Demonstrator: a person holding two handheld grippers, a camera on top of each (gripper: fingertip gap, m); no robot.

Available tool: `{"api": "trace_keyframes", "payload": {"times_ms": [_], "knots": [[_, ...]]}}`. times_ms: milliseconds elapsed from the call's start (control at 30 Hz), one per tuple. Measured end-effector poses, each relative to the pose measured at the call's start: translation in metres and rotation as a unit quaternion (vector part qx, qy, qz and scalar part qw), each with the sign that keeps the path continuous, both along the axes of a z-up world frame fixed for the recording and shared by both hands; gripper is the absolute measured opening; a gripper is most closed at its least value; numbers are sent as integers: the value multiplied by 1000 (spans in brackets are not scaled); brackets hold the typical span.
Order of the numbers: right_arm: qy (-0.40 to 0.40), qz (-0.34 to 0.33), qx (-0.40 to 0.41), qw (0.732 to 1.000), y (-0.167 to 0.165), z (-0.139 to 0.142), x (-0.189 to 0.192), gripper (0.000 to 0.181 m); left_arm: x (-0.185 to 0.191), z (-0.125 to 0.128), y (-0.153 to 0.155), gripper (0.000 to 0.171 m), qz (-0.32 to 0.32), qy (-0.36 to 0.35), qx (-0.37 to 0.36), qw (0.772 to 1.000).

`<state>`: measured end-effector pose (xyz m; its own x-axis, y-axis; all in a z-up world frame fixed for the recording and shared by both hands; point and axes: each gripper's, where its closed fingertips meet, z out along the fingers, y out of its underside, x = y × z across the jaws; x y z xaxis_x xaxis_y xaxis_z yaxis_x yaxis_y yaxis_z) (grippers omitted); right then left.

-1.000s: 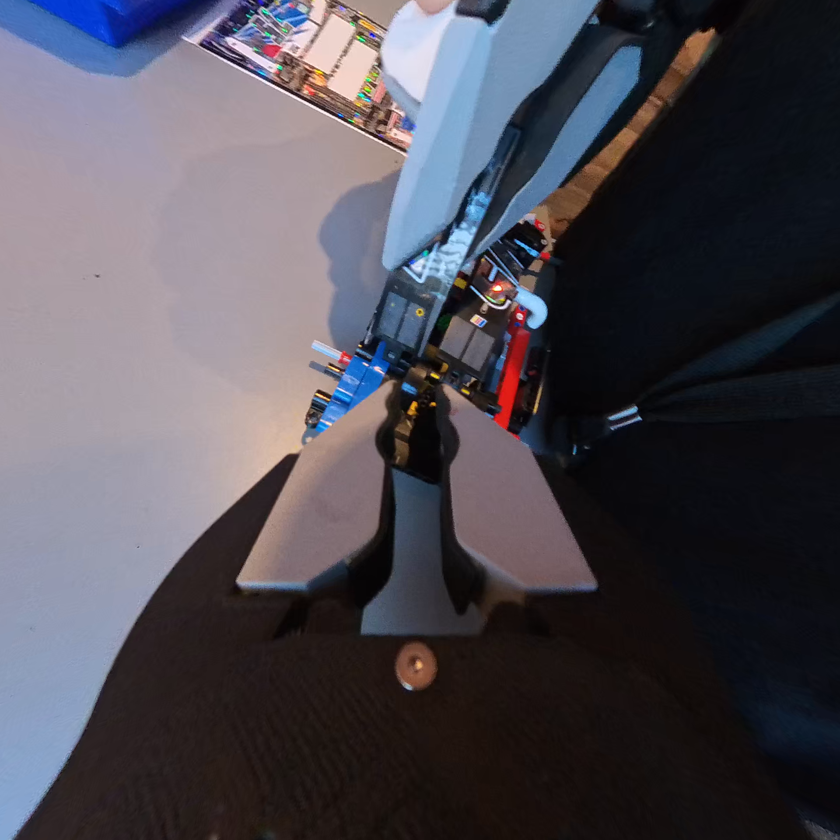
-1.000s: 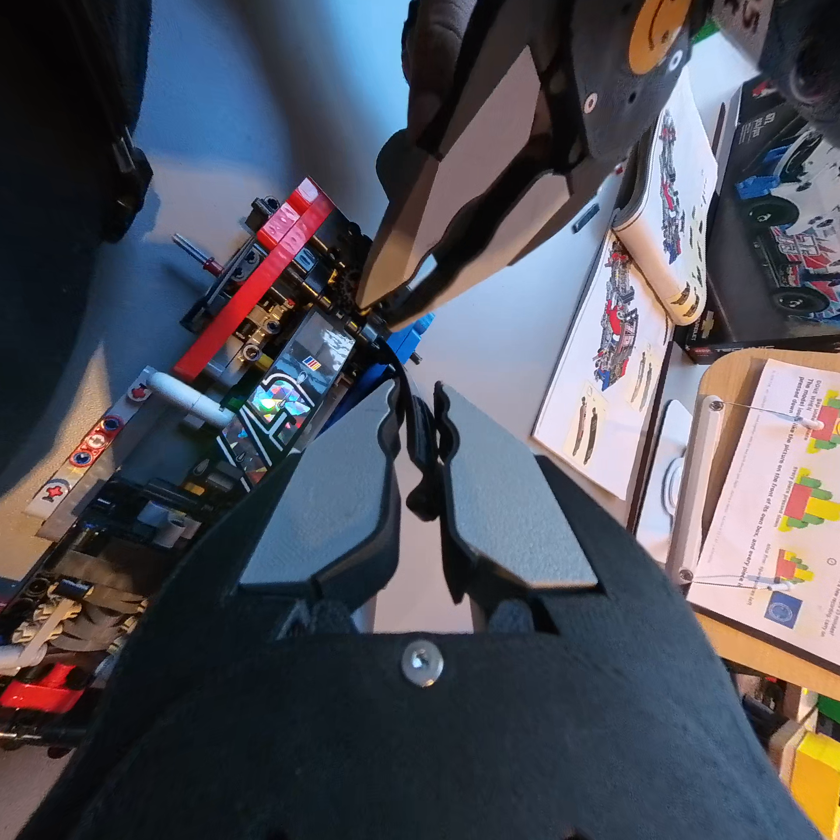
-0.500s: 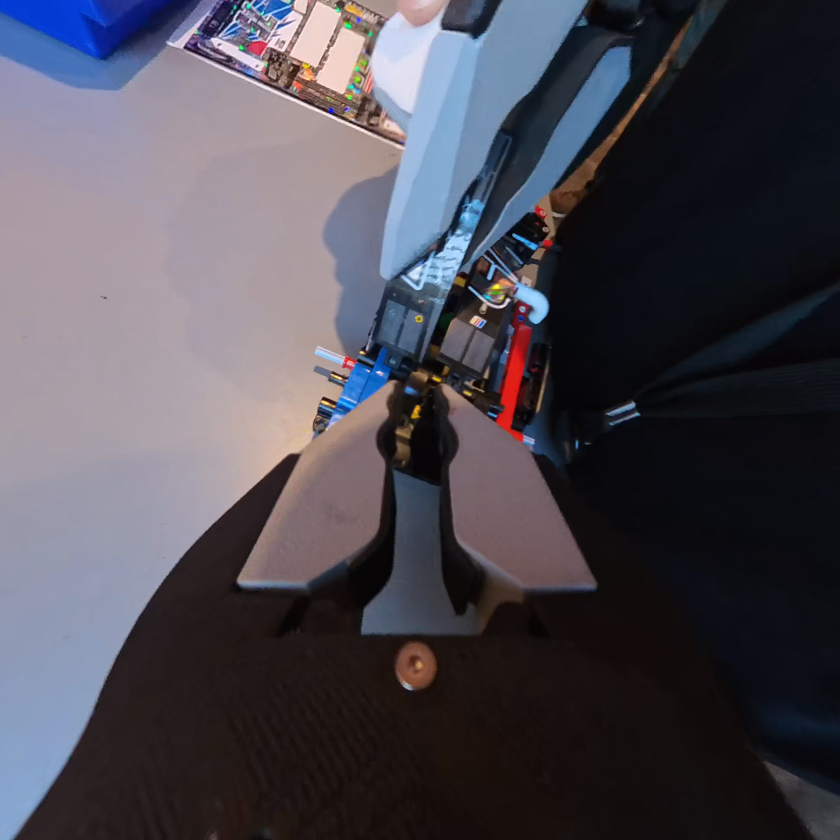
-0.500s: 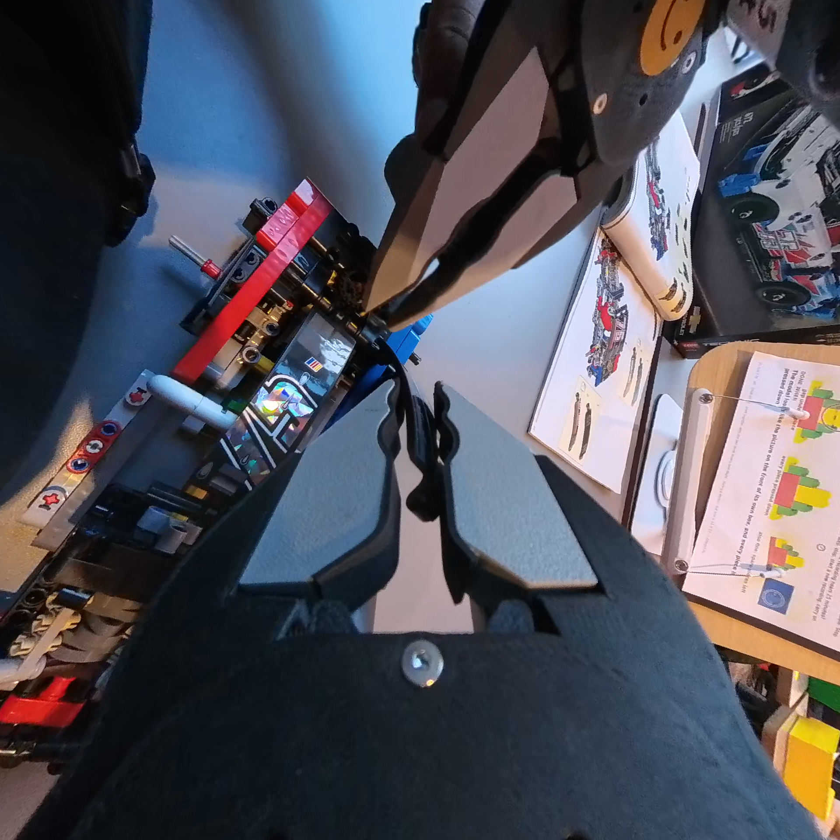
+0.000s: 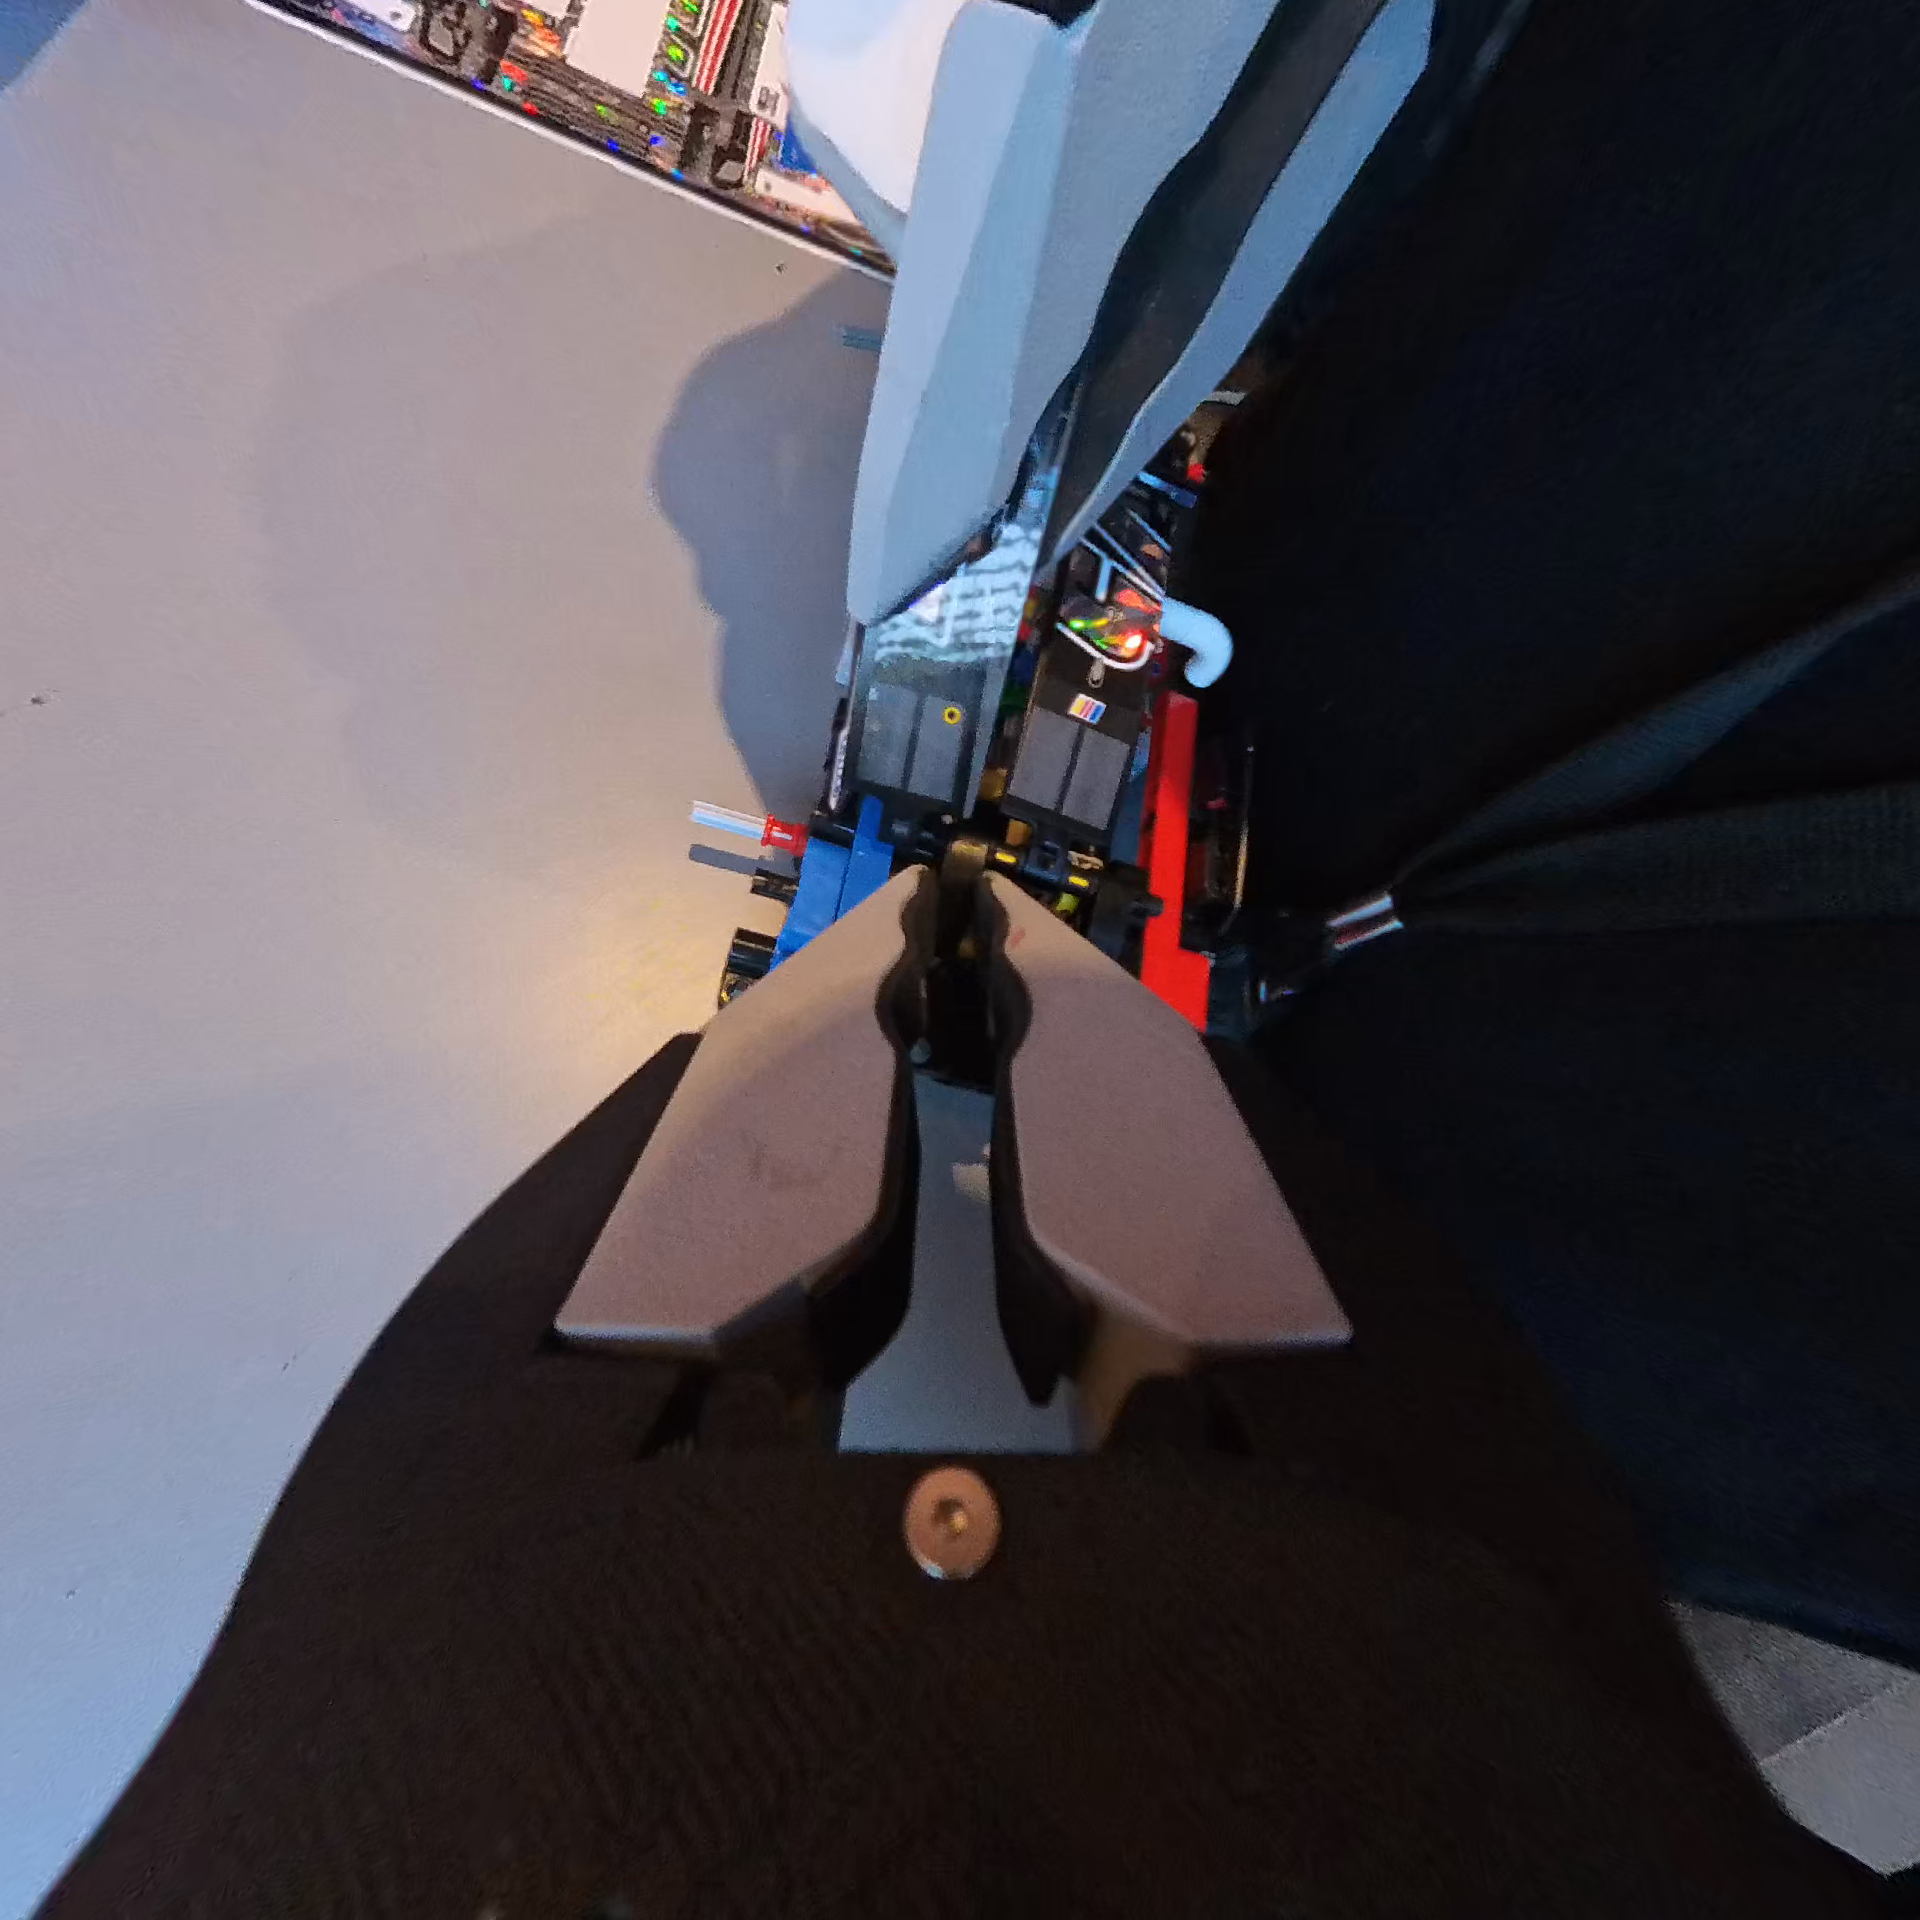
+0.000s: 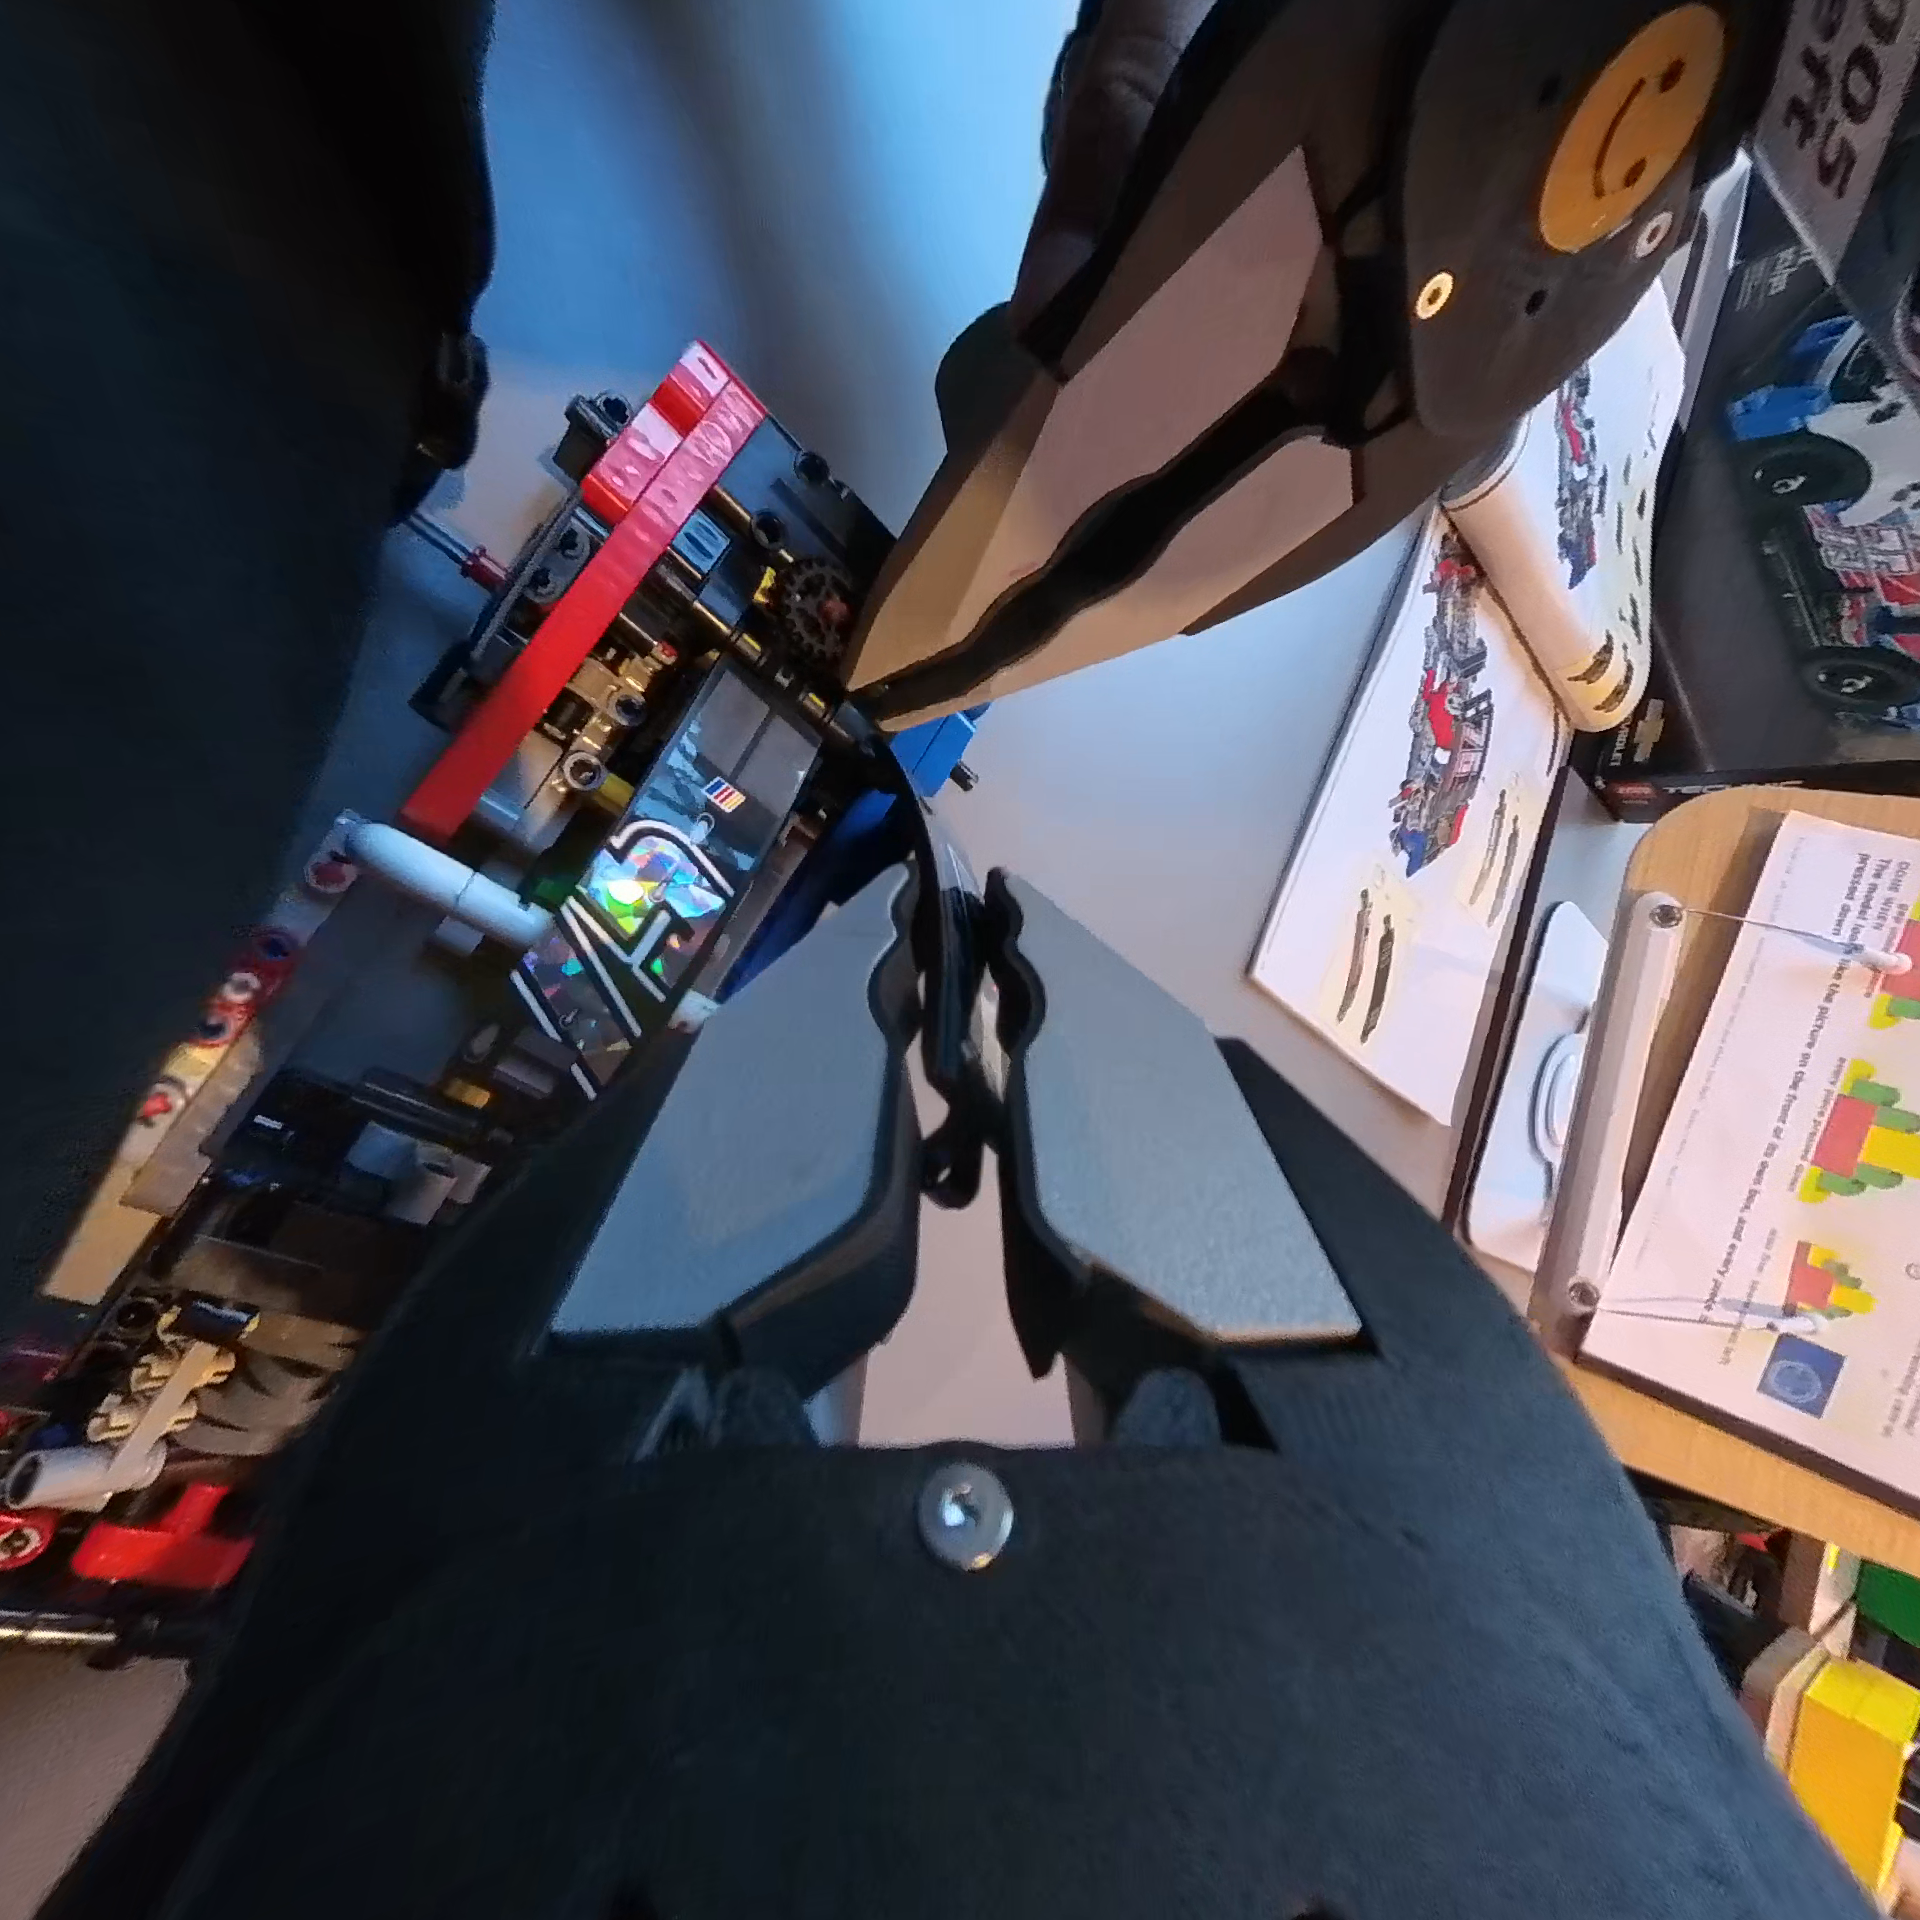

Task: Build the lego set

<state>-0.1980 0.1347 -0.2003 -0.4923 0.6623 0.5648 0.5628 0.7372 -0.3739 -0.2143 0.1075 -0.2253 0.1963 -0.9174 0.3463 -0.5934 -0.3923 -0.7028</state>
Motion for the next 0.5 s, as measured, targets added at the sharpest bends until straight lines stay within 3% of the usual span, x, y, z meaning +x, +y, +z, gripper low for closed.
{"api": "trace_keyframes", "payload": {"times_ms": [233, 367, 500], "knots": [[29, -9, -17, 999, -6, 3, 1, 7, 6, 0, -6, 4, -5, 3, 3, 1000], [-9, 3, 44, 999, -12, 7, -10, 7, 3, 0, -10, 4, 0, 16, 12, 1000], [-14, 6, 28, 1000, -14, 1, 5, 7, 4, 0, -13, 4, 13, 7, 18, 1000]]}}
